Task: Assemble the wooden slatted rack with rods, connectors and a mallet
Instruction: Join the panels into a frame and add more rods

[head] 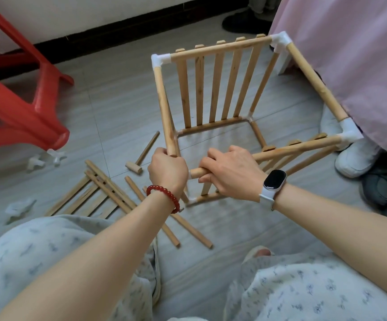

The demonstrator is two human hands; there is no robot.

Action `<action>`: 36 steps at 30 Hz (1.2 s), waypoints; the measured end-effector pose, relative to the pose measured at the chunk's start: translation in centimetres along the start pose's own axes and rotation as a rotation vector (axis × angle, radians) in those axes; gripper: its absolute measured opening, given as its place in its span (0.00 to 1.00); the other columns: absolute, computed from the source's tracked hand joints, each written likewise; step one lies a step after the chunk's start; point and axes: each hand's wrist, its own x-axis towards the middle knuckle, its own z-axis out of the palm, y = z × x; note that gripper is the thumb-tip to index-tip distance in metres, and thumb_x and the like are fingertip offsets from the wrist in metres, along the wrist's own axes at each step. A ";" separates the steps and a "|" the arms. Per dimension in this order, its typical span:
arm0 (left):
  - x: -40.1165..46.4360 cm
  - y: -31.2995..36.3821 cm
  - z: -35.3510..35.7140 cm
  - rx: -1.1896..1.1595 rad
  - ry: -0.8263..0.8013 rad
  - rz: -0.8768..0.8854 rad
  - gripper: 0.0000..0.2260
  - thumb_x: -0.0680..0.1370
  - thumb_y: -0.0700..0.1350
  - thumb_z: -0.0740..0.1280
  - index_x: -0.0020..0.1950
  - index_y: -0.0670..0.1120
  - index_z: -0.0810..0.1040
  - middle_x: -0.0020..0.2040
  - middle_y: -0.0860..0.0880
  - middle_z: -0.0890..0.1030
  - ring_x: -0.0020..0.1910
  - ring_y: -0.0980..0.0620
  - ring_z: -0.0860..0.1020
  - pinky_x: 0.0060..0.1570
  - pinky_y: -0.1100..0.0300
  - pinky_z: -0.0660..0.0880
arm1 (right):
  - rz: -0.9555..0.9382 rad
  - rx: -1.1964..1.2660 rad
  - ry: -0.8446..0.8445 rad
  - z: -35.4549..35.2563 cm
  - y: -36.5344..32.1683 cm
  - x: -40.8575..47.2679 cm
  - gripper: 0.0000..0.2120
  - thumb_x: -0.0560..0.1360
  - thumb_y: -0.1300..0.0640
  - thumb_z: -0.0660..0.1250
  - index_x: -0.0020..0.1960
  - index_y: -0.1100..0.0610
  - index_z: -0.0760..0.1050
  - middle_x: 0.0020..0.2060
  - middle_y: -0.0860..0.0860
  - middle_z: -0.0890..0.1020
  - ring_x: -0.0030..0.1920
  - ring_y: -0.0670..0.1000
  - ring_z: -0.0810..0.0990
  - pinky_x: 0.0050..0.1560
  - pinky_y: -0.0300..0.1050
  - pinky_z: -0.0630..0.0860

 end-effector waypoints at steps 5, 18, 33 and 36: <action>-0.4 0.0 0.1 0.045 0.020 0.086 0.08 0.80 0.37 0.54 0.51 0.43 0.72 0.35 0.52 0.66 0.32 0.60 0.62 0.30 0.80 0.63 | 0.023 0.069 0.042 0.1 0.2 -0.3 0.15 0.73 0.45 0.63 0.39 0.57 0.77 0.30 0.51 0.73 0.21 0.49 0.60 0.27 0.41 0.60; -0.7 0.1 1.2 0.057 -0.022 0.142 0.04 0.82 0.42 0.56 0.52 0.44 0.69 0.35 0.50 0.68 0.35 0.58 0.68 0.28 0.70 0.65 | 0.049 0.046 -0.198 -1.2 0.0 -0.1 0.17 0.79 0.43 0.55 0.59 0.53 0.72 0.50 0.50 0.74 0.35 0.51 0.69 0.38 0.45 0.64; -0.5 -1.1 0.0 -0.263 -0.339 -0.007 0.09 0.77 0.47 0.67 0.41 0.42 0.76 0.36 0.49 0.78 0.38 0.53 0.75 0.35 0.62 0.66 | 0.646 0.967 -0.301 -4.5 1.3 7.3 0.23 0.79 0.42 0.56 0.58 0.60 0.75 0.45 0.54 0.80 0.36 0.42 0.76 0.38 0.39 0.70; -0.2 -1.1 -0.4 -0.228 -0.378 -0.033 0.14 0.76 0.49 0.68 0.32 0.44 0.73 0.31 0.51 0.75 0.33 0.54 0.73 0.33 0.62 0.65 | 0.716 1.143 -0.427 -3.2 0.6 10.6 0.14 0.77 0.45 0.63 0.48 0.56 0.74 0.38 0.48 0.76 0.34 0.46 0.70 0.35 0.38 0.70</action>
